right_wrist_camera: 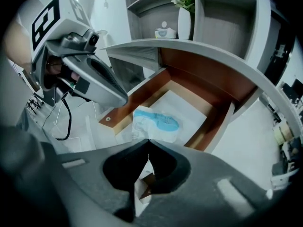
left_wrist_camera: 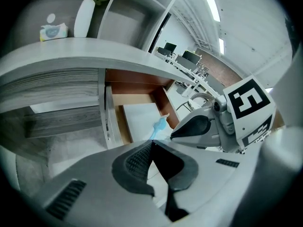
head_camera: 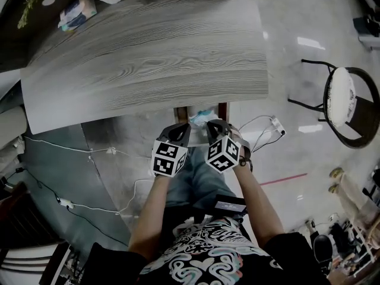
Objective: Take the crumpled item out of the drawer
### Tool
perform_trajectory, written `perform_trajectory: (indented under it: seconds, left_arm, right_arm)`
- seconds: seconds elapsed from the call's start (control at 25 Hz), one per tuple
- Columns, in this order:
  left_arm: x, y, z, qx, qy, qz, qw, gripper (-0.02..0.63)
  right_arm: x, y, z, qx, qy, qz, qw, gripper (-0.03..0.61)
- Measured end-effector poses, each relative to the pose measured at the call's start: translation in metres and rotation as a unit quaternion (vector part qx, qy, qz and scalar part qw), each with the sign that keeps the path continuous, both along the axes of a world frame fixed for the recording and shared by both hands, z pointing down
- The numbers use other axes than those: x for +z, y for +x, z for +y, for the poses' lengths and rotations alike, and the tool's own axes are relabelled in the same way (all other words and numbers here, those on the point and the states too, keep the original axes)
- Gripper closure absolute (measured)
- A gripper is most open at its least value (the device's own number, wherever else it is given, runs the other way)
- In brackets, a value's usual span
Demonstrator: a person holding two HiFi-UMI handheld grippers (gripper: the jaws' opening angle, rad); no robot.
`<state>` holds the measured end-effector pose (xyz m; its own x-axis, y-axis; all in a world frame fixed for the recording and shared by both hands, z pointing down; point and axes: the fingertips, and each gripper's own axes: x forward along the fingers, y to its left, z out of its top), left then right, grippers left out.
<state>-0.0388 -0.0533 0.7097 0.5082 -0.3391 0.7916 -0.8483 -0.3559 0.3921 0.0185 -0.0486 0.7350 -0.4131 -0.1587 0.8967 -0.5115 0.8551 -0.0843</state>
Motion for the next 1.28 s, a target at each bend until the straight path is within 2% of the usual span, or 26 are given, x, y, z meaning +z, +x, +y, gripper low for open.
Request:
perform_trajectory:
  seconds: [0.84, 1.28]
  left_arm:
    - [-0.063, -0.014, -0.017, -0.021, 0.055, 0.009, 0.9982, 0.614]
    - [-0.117, -0.018, -0.014, -0.037, 0.094, 0.032, 0.9943, 0.614]
  right_arm:
    - [-0.066, 0.001, -0.002, 0.055, 0.034, -0.033, 0.997, 0.569]
    - [-0.118, 0.006, -0.001, 0.073, 0.065, -0.044, 0.994, 0.569]
